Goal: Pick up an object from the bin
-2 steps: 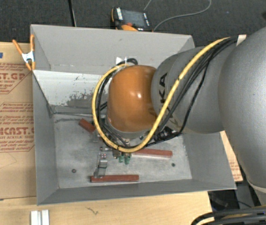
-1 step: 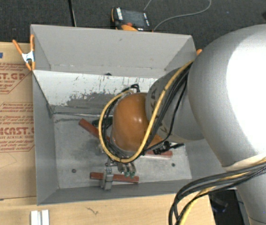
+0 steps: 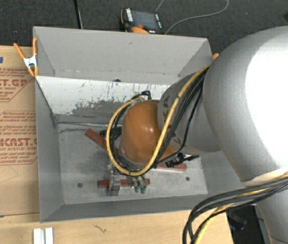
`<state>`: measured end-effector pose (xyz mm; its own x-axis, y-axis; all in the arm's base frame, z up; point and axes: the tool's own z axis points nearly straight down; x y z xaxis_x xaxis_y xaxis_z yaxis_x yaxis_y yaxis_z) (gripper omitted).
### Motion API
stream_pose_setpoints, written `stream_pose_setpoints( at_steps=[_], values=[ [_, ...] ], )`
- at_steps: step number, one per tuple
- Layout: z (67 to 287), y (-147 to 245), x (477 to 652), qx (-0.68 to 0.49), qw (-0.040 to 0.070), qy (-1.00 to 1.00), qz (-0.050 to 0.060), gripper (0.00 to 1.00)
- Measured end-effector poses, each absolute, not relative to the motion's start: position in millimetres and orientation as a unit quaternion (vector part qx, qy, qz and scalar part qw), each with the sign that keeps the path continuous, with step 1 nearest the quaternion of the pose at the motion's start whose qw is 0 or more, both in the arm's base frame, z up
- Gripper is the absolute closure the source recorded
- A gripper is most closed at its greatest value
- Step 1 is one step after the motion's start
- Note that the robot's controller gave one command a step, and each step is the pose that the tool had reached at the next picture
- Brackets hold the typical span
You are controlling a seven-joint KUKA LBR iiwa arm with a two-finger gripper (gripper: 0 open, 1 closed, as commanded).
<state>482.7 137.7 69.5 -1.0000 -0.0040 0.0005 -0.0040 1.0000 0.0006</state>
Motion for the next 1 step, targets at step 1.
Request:
stream_pose_setpoints(
  at_steps=[1],
  values=[
    [228.8,145.4,484.8,0.007,-0.004,-1.0,-0.002,1.0]
  ],
)
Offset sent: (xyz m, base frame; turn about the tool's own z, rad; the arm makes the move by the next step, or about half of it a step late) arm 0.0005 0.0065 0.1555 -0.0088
